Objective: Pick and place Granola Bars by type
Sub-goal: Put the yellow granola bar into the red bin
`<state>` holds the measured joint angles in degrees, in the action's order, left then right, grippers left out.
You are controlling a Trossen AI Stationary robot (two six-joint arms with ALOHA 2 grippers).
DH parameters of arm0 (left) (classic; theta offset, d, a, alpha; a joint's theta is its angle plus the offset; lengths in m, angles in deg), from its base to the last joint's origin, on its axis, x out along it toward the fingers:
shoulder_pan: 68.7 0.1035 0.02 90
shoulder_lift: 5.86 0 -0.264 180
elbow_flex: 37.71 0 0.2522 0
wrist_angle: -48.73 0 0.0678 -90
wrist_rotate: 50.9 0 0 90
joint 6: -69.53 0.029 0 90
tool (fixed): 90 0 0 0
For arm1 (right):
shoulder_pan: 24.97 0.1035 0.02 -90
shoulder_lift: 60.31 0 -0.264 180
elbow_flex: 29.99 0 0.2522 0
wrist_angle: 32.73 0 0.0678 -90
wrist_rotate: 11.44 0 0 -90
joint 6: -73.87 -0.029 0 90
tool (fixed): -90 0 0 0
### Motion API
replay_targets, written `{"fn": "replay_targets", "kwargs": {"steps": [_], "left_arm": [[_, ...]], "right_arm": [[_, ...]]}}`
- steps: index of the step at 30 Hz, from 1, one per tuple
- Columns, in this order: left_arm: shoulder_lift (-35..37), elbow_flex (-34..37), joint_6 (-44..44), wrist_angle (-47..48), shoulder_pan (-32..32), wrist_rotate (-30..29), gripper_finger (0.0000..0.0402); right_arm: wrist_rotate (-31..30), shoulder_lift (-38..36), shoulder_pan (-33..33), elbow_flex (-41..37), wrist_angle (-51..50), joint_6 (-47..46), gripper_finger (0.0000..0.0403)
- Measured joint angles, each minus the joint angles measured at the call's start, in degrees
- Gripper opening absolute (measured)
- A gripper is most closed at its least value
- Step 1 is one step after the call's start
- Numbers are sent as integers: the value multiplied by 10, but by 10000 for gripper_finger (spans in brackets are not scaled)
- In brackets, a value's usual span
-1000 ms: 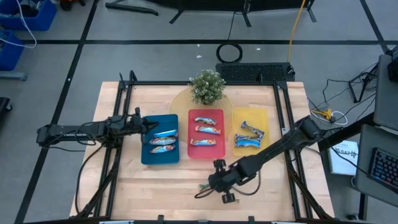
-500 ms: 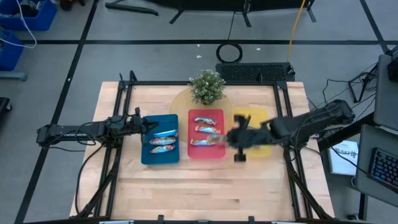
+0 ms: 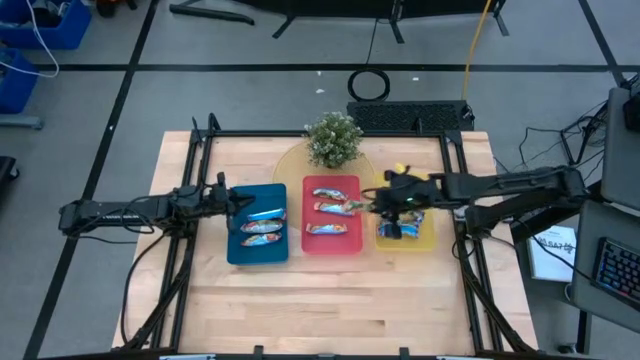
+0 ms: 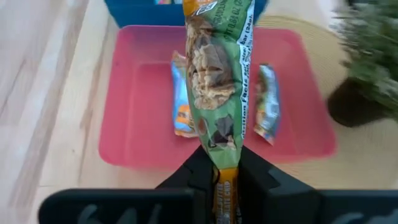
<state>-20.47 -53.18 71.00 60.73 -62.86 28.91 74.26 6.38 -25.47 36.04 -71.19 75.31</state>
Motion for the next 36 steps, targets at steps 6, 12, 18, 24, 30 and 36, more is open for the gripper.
{"fn": "replay_targets", "kwargs": {"steps": [6, 12, 18, 24, 30, 36], "left_arm": [[0, 0, -5, 5, 0, 1, 37], [0, 0, -12, 7, 0, 2, 37], [0, 0, -15, 3, 0, 2, 37], [0, 0, -5, -1, 0, -3, 37], [0, 0, -3, 0, 0, -3, 37], [0, 0, 11, 16, 0, -3, 37]], "right_arm": [[-1, -172, -11, -128, 45, -7, 23], [-1, -304, -33, -238, 100, -23, 31], [12, -277, -78, -253, 154, -71, 22], [74, -121, -85, -239, 288, -77, 21], [74, 61, -85, -129, 274, -62, 26], [74, 215, -76, 25, 162, -31, 20]]}}
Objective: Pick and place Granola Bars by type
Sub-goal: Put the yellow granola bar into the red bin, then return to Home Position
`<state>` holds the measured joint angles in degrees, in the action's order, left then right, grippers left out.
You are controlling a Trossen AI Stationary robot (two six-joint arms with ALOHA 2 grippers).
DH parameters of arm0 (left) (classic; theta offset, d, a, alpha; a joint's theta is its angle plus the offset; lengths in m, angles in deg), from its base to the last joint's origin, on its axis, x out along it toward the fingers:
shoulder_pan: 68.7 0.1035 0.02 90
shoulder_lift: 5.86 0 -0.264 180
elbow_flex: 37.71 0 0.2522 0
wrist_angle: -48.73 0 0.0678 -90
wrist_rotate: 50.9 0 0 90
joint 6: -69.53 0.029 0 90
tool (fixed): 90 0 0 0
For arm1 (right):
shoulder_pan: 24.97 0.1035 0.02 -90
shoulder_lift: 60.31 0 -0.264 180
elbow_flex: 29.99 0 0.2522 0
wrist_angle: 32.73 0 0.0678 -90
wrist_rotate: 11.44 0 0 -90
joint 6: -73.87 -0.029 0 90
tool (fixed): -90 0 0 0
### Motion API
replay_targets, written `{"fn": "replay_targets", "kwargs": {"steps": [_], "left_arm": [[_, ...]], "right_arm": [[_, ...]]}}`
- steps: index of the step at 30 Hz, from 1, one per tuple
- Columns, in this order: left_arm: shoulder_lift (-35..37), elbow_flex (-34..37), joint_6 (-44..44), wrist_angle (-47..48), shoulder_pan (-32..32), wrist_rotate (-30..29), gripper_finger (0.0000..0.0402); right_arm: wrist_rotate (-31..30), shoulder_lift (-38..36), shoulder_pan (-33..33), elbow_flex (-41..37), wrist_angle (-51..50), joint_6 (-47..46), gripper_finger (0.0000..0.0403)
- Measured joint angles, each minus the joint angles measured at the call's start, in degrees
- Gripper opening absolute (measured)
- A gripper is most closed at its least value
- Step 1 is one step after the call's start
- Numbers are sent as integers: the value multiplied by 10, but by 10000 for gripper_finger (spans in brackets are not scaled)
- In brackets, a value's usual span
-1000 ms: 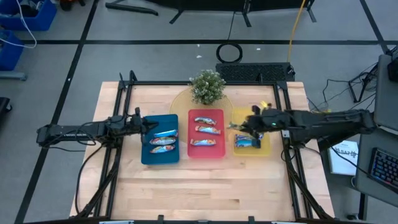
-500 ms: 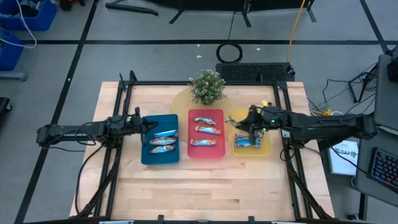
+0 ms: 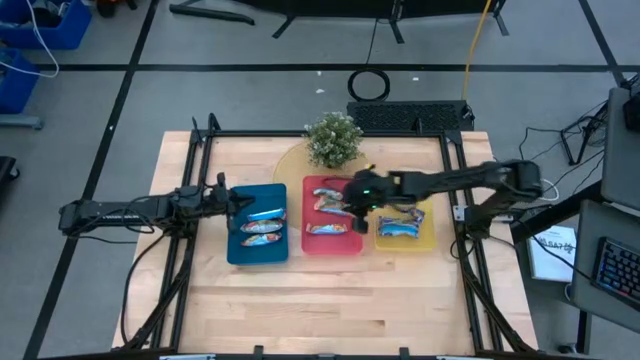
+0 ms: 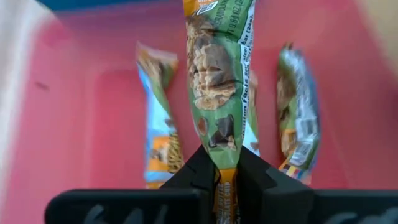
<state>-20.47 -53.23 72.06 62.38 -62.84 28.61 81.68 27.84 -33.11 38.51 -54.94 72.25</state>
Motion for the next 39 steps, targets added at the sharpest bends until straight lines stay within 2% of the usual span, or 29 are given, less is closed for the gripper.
{"fn": "replay_targets", "kwargs": {"steps": [4, 8, 12, 15, 24, 28, 30, 33, 36, 39], "left_arm": [[0, -1, 1, 6, 0, 0, 37], [0, -1, 1, 6, 0, 0, 37], [0, -1, 1, 6, 0, 0, 37], [0, -1, 0, 6, 0, 0, 37], [0, -1, -11, 4, 0, 1, 37], [0, -1, -20, 4, 0, 1, 37], [0, 0, -25, 3, 0, 1, 36], [0, 0, -24, 4, 0, 0, 27], [0, 0, -27, 6, 0, 13, 13], [1, 2, -1, -20, -15, 65, 5]], "right_arm": [[1, 86, 0, 65, -70, 25, 29], [2, 142, -5, 87, -92, 36, 30], [1, 159, -5, 88, -100, 48, 28], [2, 152, -5, 87, -102, 53, 42], [-1, 96, 0, 88, -103, 54, 119], [-1, 61, 5, 87, -122, 54, 134], [5, 29, 5, 83, -125, 69, 132], [51, -34, 7, 40, -98, 113, 119], [81, -113, 8, -39, -3, 120, 94], [63, -206, 6, -135, 78, 105, 58]]}}
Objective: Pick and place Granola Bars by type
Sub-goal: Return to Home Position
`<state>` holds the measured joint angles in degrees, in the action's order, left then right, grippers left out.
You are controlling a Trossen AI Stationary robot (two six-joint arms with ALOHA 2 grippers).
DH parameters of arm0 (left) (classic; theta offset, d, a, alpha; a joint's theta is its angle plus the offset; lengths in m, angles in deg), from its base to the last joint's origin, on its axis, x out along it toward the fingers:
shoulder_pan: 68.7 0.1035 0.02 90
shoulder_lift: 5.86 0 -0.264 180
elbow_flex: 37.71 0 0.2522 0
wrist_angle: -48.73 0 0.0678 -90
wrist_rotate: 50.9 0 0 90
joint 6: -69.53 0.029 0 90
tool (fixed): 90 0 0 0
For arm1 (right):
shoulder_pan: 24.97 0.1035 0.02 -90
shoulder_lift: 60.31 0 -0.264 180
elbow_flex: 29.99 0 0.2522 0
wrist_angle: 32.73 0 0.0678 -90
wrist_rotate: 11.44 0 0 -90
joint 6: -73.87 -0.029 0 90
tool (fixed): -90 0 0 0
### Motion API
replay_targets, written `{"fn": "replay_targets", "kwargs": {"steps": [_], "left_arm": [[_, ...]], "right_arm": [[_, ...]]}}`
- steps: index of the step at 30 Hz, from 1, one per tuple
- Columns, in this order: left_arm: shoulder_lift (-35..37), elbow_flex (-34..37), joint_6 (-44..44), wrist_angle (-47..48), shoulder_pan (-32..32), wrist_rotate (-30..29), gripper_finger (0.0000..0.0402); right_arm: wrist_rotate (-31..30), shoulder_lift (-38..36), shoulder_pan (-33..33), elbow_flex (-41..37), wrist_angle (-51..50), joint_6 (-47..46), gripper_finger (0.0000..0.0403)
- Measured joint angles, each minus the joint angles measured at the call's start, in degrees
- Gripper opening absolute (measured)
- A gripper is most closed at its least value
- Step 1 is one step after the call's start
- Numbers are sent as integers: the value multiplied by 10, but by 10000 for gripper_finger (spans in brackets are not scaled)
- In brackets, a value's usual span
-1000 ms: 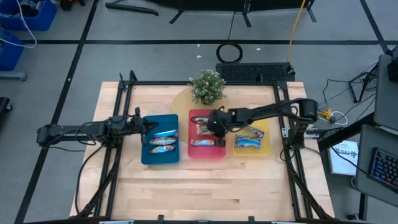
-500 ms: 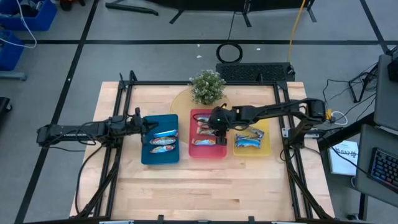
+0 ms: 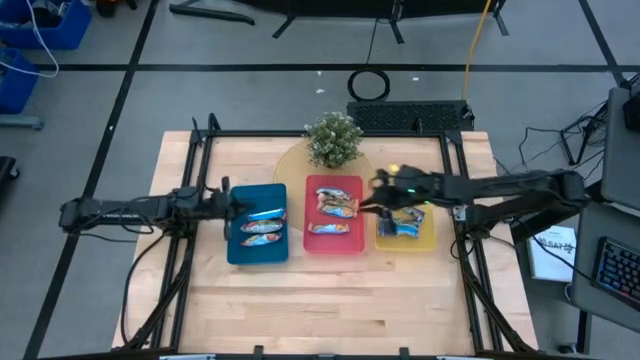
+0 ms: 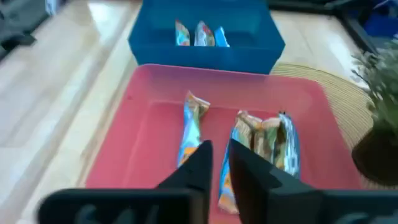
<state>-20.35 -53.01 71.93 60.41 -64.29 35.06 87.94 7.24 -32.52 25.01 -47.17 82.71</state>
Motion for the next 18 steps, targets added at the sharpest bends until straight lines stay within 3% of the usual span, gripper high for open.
{"fn": "replay_targets", "kwargs": {"steps": [4, 11, 18], "left_arm": [[0, -1, 46, -45, -37, 7, 4], [0, -1, 135, -97, -98, -4, 3], [0, -1, 202, -137, -118, 37, 4]], "right_arm": [[-4, -132, -5, -119, 57, -25, 8], [0, -347, -26, -232, 93, -68, 2], [12, -488, -27, -286, 92, -61, 1]]}}
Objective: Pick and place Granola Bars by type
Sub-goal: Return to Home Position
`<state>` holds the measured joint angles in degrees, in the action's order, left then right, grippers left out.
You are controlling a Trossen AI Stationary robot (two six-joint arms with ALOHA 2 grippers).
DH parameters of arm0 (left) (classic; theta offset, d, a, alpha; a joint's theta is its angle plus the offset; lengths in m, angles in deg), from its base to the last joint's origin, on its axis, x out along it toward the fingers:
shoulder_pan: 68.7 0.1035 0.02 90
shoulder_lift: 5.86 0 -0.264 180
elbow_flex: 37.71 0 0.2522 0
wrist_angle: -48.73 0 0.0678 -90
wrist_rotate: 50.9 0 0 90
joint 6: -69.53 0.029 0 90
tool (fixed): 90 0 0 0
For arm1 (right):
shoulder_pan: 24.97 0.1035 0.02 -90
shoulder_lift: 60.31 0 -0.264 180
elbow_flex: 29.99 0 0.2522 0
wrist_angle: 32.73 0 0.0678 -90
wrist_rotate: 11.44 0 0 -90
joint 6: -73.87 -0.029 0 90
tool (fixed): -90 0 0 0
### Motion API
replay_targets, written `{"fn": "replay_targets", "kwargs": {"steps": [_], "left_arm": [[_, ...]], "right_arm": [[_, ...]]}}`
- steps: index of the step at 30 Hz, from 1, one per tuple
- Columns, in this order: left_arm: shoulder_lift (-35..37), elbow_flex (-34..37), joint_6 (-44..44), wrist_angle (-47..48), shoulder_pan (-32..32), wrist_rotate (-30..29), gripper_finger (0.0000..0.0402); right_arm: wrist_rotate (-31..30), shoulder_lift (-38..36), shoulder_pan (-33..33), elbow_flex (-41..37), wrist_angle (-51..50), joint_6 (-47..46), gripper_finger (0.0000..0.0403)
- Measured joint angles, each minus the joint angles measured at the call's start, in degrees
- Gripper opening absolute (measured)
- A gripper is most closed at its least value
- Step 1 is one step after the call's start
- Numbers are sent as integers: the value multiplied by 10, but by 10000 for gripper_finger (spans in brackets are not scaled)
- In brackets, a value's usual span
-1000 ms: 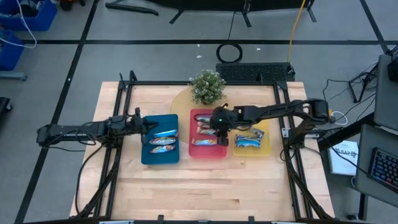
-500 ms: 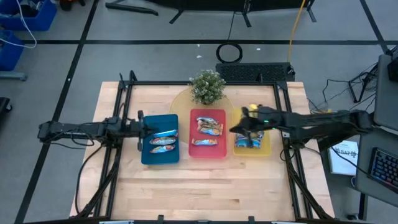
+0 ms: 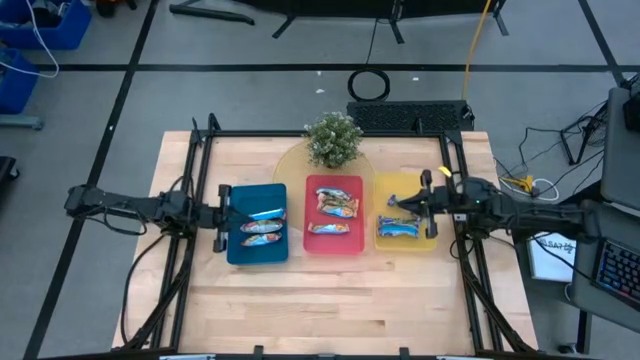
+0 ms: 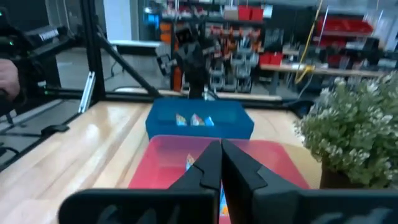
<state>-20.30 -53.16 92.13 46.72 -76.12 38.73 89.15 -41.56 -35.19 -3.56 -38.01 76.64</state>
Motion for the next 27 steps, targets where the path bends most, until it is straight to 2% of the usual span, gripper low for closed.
{"fn": "replay_targets", "kwargs": {"steps": [6, 13, 17, 22, 27], "left_arm": [[1, 11, 3, -7, 24, -12, 3], [1, 11, -54, -16, 56, 4, 3], [6, 11, -58, -38, 49, 4, 2], [16, 11, -35, 4, 27, -15, 2], [15, 11, -4, 45, 25, 42, 2]], "right_arm": [[-2, -74, 0, -50, 3, 11, 1], [-31, -129, -2, -104, 22, 19, 0], [-30, -151, -9, -115, 10, 13, 0], [-29, -184, -10, -116, 11, 7, 0], [-29, -186, -10, -117, 10, 27, 0]]}}
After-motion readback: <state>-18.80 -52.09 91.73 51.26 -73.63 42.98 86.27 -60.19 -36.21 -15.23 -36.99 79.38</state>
